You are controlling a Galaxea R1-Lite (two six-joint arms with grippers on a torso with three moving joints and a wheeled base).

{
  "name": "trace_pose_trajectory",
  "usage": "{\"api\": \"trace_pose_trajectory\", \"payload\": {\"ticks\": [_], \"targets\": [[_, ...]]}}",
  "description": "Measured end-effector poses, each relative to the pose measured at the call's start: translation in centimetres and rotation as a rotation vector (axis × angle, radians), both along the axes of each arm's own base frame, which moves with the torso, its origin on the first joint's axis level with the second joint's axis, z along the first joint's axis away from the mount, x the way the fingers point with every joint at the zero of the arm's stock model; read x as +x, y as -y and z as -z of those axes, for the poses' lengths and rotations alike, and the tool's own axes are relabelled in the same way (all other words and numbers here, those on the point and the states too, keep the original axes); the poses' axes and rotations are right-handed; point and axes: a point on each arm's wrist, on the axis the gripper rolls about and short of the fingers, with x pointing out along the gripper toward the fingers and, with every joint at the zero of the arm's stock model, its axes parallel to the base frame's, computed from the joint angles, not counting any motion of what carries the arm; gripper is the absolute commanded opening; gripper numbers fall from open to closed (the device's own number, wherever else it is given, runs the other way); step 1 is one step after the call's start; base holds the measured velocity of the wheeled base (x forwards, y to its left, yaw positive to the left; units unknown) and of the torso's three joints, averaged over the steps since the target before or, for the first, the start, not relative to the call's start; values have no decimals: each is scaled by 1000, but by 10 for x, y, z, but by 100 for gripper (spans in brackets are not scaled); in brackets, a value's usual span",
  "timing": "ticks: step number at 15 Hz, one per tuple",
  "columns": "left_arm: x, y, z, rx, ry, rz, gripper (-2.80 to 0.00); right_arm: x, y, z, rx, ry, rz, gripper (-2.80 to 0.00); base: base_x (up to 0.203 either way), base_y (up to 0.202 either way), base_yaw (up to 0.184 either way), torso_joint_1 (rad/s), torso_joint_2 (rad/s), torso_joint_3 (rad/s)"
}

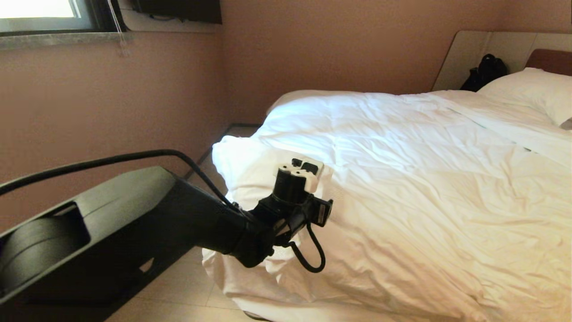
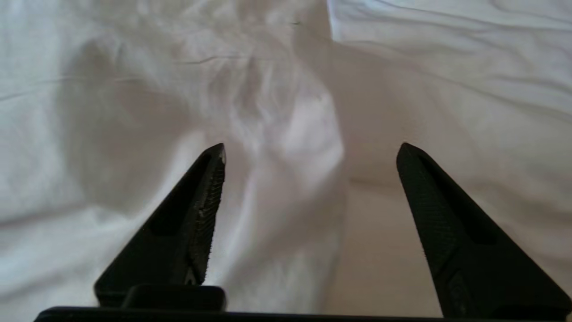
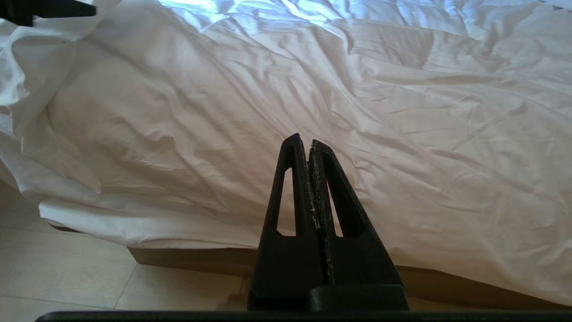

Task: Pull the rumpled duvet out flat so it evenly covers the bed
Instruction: Hold the folded corner of the quilt

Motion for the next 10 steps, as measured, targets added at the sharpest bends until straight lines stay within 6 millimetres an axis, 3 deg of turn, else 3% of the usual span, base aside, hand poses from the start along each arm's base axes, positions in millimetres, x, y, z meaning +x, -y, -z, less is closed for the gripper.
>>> {"api": "trace_pose_trajectory", "payload": {"ticks": [10], "targets": [[17, 11, 43, 118, 124, -120, 0, 0, 0, 0, 0, 0, 0, -280, 0, 0, 0, 0, 0, 0]]}}
